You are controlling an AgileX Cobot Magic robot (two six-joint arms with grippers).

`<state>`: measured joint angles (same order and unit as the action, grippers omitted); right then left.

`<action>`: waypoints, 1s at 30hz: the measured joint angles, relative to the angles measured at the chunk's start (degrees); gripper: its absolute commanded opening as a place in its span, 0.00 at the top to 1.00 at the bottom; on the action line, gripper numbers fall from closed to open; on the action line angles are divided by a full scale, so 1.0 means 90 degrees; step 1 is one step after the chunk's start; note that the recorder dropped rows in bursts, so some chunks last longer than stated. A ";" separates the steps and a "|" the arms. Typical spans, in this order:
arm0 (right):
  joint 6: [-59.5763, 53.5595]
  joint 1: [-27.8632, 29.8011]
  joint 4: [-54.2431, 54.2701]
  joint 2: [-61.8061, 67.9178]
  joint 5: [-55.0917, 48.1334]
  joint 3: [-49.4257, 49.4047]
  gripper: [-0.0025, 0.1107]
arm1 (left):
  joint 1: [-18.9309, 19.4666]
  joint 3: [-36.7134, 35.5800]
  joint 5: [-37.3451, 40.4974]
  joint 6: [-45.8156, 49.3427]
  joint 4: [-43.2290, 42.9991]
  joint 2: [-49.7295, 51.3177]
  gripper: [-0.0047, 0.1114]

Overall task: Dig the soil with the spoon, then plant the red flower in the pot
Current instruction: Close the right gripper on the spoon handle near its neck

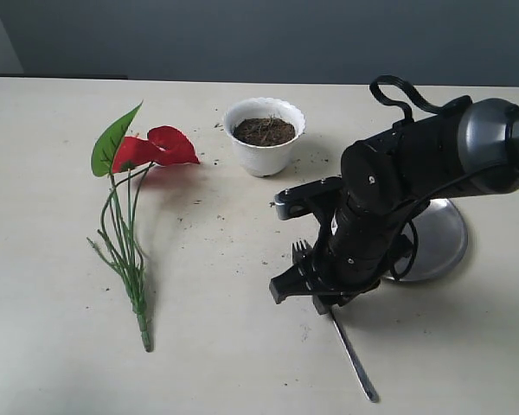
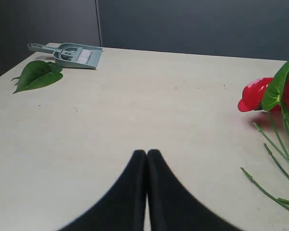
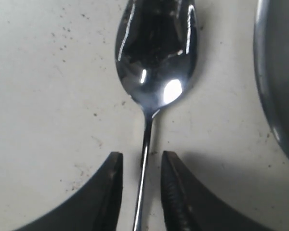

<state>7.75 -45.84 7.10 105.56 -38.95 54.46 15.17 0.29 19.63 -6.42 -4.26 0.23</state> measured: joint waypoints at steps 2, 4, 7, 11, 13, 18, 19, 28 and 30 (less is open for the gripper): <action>0.0000 0.0000 0.0000 0.0000 0.0026 0.0000 0.73 | 0.0000 0.0000 0.0000 0.0000 0.0000 0.0000 0.96; 0.0000 0.0000 0.0000 0.0000 0.0041 0.0000 0.73 | 0.0000 0.0000 0.0000 0.0000 0.0000 0.0000 0.96; 0.0000 0.0000 0.0000 0.0000 0.0052 0.0000 0.73 | 0.0000 0.0000 0.0000 0.0000 0.0000 0.0000 0.96; 0.0000 0.0000 0.0000 0.0000 0.0063 0.0000 0.73 | 0.0000 0.0000 0.0000 0.0000 0.0000 0.0000 0.96; 0.0000 0.0000 -0.0016 0.0000 0.0063 0.0000 0.73 | 0.0000 0.0000 0.0000 0.0000 0.0000 0.0000 0.96; 0.0000 0.0000 -0.0016 0.0000 0.0067 0.0000 0.73 | 0.0000 0.0000 0.0000 0.0000 0.0000 0.0000 0.96; 0.0000 0.0000 -0.0016 0.0000 0.0067 0.0000 0.73 | 0.0000 0.0000 0.0000 0.0000 0.0000 0.0000 0.96; 0.0000 0.0000 -0.0016 0.0000 0.0078 0.0000 0.73 | 0.0000 0.0000 0.0000 0.0000 0.0000 0.0000 0.96; 0.0000 0.0000 -0.0016 0.0000 0.0078 0.0000 0.73 | 0.0000 0.0000 0.0000 0.0000 0.0000 0.0000 0.96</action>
<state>7.75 -45.84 6.96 105.56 -38.25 54.46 15.17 0.29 19.63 -6.42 -4.26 0.23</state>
